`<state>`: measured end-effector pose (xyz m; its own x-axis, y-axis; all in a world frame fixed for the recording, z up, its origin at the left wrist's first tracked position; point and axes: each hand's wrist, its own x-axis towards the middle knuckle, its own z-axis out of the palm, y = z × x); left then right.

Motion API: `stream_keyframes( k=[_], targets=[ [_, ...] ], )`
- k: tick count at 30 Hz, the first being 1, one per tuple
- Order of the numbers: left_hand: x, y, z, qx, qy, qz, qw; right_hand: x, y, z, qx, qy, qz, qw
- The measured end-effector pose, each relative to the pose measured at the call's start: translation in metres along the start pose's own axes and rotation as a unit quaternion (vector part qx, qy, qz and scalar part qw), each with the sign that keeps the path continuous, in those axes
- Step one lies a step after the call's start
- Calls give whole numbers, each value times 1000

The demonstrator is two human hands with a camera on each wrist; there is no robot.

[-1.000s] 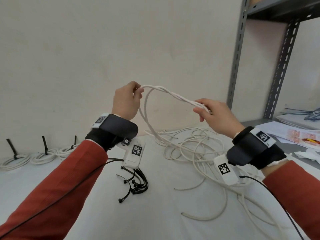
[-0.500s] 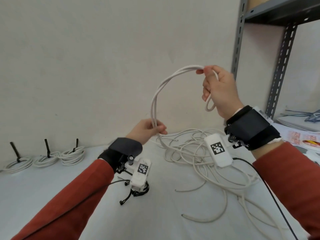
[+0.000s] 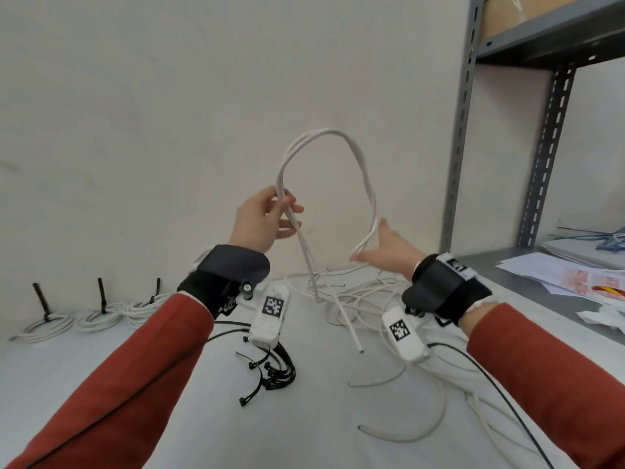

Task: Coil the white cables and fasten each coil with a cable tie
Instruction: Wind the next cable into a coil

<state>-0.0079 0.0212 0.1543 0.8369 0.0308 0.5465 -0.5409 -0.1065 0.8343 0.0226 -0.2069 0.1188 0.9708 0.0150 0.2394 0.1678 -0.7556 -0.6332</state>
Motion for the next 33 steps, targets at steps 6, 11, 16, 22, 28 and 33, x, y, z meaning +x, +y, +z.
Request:
stream_keyframes(
  k=[6, 11, 16, 22, 28, 33],
  targets=[
    [12, 47, -23, -64, 63, 26, 996, -28, -13, 56, 67, -191, -126, 971],
    [20, 67, -44, -112, 99, 38, 988, -33, -25, 95, 37, -182, -191, 964],
    [24, 76, -81, -96, 142, 53, 984, -33, -32, 107, 136, -188, -185, 955],
    [18, 84, -152, -11, 178, 63, 982, -23, -38, 71, 192, -51, -206, 958],
    [4, 87, -205, 36, 186, 32, 981, -25, -72, 23, 138, 52, -312, 938],
    [-14, 77, -231, 69, 204, -37, 976, -28, -104, 19, 137, 82, -332, 930]
  ],
)
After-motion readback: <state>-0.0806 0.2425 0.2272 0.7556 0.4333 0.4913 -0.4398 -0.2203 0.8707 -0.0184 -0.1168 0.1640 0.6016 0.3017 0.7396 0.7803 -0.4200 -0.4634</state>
